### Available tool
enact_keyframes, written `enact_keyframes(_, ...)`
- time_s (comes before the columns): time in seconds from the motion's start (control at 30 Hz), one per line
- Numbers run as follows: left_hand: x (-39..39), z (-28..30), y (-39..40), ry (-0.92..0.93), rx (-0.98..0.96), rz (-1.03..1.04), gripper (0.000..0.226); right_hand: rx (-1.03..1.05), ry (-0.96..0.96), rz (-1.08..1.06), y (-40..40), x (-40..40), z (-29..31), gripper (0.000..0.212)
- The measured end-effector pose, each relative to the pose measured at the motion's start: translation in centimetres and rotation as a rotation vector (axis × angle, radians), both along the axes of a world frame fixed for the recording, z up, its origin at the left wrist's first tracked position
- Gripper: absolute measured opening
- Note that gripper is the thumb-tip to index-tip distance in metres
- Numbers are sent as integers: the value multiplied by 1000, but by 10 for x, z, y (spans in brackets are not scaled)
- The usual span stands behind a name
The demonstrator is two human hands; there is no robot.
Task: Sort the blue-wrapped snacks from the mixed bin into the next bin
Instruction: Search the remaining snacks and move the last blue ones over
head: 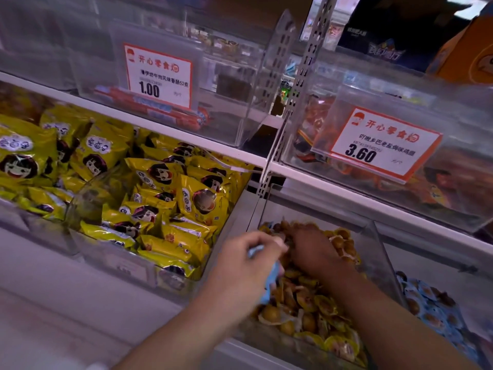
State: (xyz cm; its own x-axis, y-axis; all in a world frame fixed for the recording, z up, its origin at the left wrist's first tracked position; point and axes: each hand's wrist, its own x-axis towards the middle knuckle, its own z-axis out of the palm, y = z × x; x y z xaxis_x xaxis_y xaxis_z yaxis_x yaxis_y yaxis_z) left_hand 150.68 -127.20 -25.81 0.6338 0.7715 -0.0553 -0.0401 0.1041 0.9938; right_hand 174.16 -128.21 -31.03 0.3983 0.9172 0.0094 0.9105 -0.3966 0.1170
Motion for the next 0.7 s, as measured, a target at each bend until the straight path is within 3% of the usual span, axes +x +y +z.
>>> enact_keyframes(0.07,-8,-1,20,-36,-103,193,23,192,27,-53,3,-1,3,27)
enact_keyframes(0.17,-11,-3,31,-84,-214,230,23,448,176,-50,20,0,11,27)
enact_keyframes(0.27,-12,-9,30,-77,-178,202,25,244,226,67,47,-5,10,41)
enact_keyframes(0.37,-15,-11,30,-100,-185,197,26,-32,187,-10,67,-8,-7,43)
enact_keyframes(0.57,-15,-12,33,-110,-213,195,25,-66,308,-58,87,3,-13,48)
enact_keyframes(0.7,-15,-10,35,-127,-222,195,24,65,314,-44,77,8,-21,31)
